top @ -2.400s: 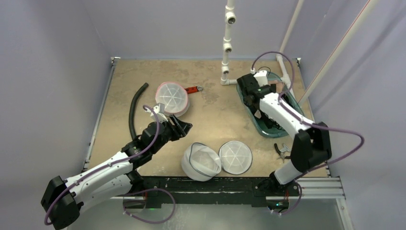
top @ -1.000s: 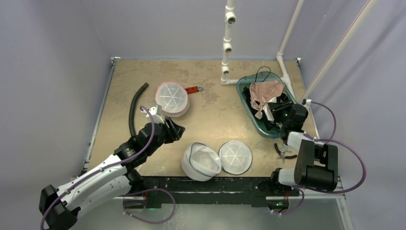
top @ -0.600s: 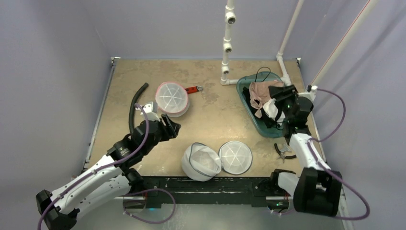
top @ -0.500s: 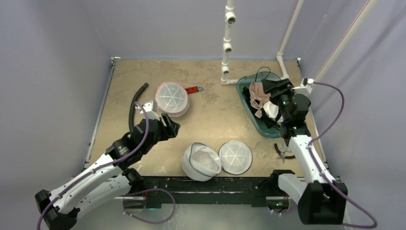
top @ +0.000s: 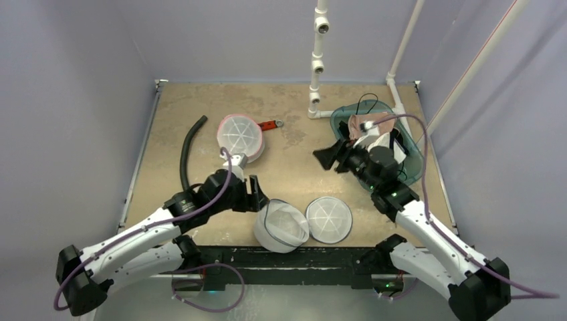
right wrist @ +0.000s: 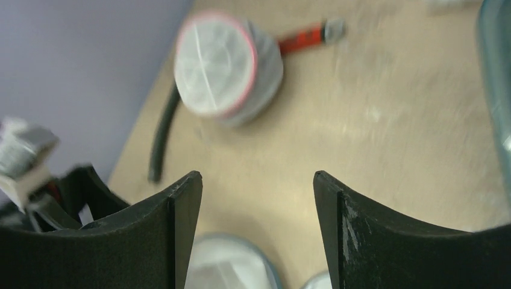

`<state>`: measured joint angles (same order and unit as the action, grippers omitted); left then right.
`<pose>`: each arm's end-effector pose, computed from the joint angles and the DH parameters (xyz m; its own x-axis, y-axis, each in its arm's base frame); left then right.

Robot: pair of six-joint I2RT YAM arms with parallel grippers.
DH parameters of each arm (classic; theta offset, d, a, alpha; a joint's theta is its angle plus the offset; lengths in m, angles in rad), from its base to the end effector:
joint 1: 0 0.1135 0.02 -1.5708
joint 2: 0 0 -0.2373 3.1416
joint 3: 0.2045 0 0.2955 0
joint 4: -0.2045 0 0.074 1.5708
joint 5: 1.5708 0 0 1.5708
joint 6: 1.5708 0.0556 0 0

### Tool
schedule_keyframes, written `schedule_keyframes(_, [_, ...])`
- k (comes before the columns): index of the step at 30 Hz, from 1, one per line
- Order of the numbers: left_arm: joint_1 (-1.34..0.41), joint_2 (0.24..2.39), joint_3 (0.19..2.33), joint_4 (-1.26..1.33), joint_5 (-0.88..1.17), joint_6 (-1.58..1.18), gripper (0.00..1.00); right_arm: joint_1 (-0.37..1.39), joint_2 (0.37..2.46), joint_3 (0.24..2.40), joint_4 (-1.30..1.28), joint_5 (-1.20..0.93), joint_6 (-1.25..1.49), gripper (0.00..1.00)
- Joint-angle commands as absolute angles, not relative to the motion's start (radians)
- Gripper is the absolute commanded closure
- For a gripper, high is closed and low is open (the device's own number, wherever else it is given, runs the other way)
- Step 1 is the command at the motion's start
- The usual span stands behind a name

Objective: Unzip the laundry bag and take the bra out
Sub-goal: Move the laundry bag to the center of the board.

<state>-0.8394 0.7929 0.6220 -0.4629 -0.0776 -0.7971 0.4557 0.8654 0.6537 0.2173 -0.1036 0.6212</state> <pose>0.1723 -0.1855 0.2158 -0.7773 -0.2016 -0.5959 0.2064 0.8131 -0.5443 0.2587 0.1332 0.2928 -0.3047 0.4953 -0.8135 -0.4344 0.6878 0.5815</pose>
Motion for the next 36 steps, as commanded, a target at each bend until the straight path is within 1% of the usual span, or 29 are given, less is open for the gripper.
schedule_keyframes(1, [-0.961, 0.894, 0.618, -0.38, -0.022, -0.774, 0.34, 0.589, 0.885, 0.551, 0.13, -0.06, 0.556, 0.3])
schedule_keyframes(3, [-1.028, 0.958, 0.645, -0.407, -0.091, -0.769, 0.34, 0.637, 0.891, 0.527, 0.1, -0.008, 0.563, 0.3])
schedule_keyframes(6, [-1.075, 1.053, 0.684, -0.469, -0.179, -0.771, 0.34, 0.671, 0.878, 0.496, 0.089, -0.005, 0.575, 0.3])
schedule_keyframes(8, [-1.081, 1.104, 0.7, -0.502, -0.22, -0.771, 0.38, 0.687, 0.859, 0.485, 0.076, -0.003, 0.581, 0.3])
schedule_keyframes(9, [-1.081, 1.116, 0.705, -0.513, -0.241, -0.775, 0.42, 0.692, 0.847, 0.478, 0.072, 0.004, 0.581, 0.3])
schedule_keyframes(12, [-1.082, 1.109, 0.705, -0.512, -0.314, -0.79, 0.59, 0.693, 0.814, 0.456, 0.058, 0.031, 0.577, 0.29])
schedule_keyframes(14, [-1.082, 1.08, 0.703, -0.486, -0.371, -0.799, 0.77, 0.693, 0.802, 0.447, 0.053, 0.047, 0.569, 0.29])
schedule_keyframes(15, [-1.082, 1.061, 0.703, -0.462, -0.399, -0.802, 0.88, 0.694, 0.8, 0.449, 0.051, 0.052, 0.566, 0.29])
schedule_keyframes(16, [-1.082, 1.044, 0.705, -0.428, -0.414, -0.798, 0.95, 0.693, 0.797, 0.453, 0.05, 0.059, 0.562, 0.29])
schedule_keyframes(17, [-1.082, 1.024, 0.71, -0.39, -0.421, -0.79, 0.99, 0.693, 0.794, 0.46, 0.044, 0.076, 0.56, 0.29])
schedule_keyframes(20, [-1.083, 0.986, 0.733, -0.273, -0.457, -0.745, 1.0, 0.694, 0.775, 0.488, 0.026, 0.139, 0.56, 0.28])
schedule_keyframes(23, [-1.082, 0.953, 0.75, -0.177, -0.544, -0.689, 1.0, 0.693, 0.749, 0.513, 0.012, 0.23, 0.588, 0.27])
schedule_keyframes(26, [-1.082, 0.916, 0.711, -0.08, -0.637, -0.653, 1.0, 0.693, 0.74, 0.513, 0.01, 0.299, 0.649, 0.26])
schedule_keyframes(31, [-1.083, 0.873, 0.563, -0.074, -0.775, -0.752, 1.0, 0.694, 0.787, 0.47, 0.054, 0.232, 0.669, 0.26])
schedule_keyframes(36, [-1.081, 0.857, 0.423, -0.109, -0.834, -0.91, 1.0, 0.697, 0.911, 0.417, 0.103, 0.124, 0.692, 0.3])
